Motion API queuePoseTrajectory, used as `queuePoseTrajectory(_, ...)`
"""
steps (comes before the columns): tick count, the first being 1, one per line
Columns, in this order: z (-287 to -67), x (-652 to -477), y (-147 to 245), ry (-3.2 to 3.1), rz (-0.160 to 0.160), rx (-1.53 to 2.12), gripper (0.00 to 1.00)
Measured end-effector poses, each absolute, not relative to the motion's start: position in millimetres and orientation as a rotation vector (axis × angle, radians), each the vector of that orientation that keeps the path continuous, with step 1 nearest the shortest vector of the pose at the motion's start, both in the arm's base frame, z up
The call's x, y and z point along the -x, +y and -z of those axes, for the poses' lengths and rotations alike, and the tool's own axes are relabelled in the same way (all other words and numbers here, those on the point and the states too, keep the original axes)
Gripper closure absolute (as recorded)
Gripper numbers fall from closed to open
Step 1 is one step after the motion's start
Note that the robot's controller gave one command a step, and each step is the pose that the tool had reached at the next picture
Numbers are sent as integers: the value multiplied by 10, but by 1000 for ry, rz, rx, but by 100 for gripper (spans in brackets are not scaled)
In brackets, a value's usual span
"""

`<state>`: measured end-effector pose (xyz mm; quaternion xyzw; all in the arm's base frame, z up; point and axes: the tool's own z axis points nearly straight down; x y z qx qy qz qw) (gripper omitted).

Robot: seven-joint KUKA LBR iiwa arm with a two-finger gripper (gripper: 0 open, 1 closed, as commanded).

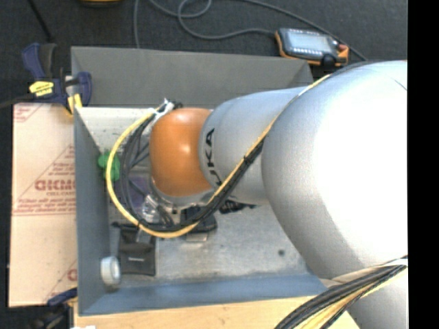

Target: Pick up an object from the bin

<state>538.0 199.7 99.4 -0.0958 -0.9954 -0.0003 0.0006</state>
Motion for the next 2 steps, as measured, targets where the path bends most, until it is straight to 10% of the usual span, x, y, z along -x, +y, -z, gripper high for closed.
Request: queuePoseTrajectory(2,-1144,-5315,1882,-3120,-2,357,100)
